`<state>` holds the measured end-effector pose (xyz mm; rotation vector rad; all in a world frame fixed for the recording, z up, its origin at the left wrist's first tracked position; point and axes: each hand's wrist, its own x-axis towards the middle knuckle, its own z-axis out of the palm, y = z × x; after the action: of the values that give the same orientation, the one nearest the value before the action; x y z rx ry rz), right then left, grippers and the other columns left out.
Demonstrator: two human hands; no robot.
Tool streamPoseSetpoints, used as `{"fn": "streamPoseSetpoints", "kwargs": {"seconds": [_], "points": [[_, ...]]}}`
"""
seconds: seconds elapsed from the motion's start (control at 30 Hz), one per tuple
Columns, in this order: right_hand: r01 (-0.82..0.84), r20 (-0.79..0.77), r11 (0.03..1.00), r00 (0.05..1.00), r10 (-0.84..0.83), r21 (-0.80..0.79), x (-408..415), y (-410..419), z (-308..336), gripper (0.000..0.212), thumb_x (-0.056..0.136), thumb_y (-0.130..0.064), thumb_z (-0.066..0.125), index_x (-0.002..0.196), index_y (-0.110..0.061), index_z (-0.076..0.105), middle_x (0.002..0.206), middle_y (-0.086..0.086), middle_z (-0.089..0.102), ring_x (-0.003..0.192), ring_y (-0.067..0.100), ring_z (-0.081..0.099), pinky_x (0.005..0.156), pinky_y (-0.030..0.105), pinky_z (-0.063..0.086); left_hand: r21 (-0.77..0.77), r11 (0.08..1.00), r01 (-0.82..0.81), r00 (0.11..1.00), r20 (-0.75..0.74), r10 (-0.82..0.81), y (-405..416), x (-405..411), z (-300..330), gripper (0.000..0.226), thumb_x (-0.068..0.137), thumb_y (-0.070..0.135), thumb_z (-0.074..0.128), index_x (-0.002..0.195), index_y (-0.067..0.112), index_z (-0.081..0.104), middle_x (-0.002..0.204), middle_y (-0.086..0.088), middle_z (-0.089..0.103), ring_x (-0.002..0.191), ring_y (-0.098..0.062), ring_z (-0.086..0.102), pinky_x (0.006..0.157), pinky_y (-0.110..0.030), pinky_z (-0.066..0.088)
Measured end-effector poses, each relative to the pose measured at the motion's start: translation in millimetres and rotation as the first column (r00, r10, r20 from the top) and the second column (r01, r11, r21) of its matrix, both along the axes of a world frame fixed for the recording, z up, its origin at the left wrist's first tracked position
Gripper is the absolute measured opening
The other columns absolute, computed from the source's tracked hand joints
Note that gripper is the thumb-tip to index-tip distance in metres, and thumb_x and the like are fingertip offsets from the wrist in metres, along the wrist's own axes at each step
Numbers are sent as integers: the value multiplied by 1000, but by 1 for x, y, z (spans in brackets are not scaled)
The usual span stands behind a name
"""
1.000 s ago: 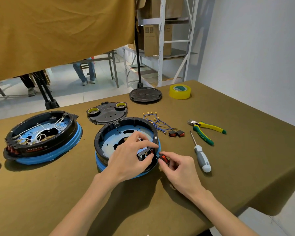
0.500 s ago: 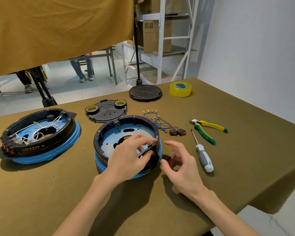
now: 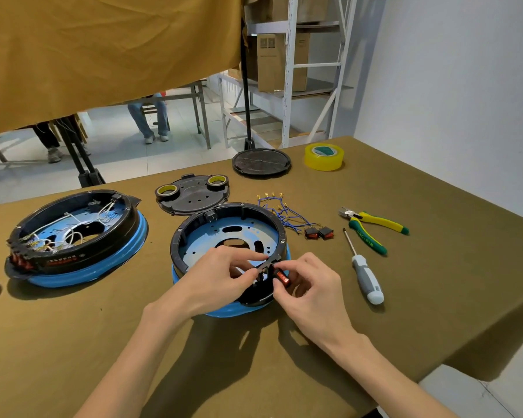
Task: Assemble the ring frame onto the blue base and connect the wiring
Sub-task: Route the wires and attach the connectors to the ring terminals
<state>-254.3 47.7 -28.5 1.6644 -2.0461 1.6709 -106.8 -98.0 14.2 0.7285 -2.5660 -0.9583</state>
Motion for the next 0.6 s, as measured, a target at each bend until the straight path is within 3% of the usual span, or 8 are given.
{"fn": "streamPoseSetpoints", "kwargs": {"seconds": [0.13, 0.33, 0.43, 0.6], "points": [[6, 101, 1000, 995, -8, 16, 5, 1, -4, 27, 85, -19, 82, 111, -23, 77, 95, -18, 67, 89, 11, 66, 70, 13, 50, 10, 999, 32, 999, 34, -33, -2, 5, 0, 36, 97, 35, 62, 130, 48, 66, 101, 23, 73, 90, 5, 70, 84, -24, 59], [50, 136, 998, 990, -45, -32, 8, 3, -6, 21, 84, -21, 83, 104, -22, 78, 91, -15, 71, 86, 12, 69, 70, 14, 52, 33, 999, 35, 999, 11, -36, -4, -2, -1, 31, 94, 45, 67, 125, 45, 69, 100, 29, 72, 77, -1, 70, 72, -24, 59], [77, 127, 997, 989, -74, -14, 4, 4, -5, 21, 83, -21, 84, 103, -21, 79, 90, -16, 70, 86, 9, 66, 70, 11, 49, 21, 1000, 14, 1000, -11, -14, -1, -7, -2, 27, 93, 45, 70, 120, 42, 72, 94, 28, 72, 80, 1, 69, 74, -24, 60], [87, 160, 996, 983, -88, 12, -2, 3, -5, 23, 82, -17, 86, 103, -22, 81, 88, -17, 70, 82, 11, 67, 67, 15, 51, 29, 998, 48, 997, -60, -46, 8, -15, 0, 16, 96, 35, 69, 110, 39, 77, 90, 34, 70, 74, 10, 65, 61, -10, 49]]}}
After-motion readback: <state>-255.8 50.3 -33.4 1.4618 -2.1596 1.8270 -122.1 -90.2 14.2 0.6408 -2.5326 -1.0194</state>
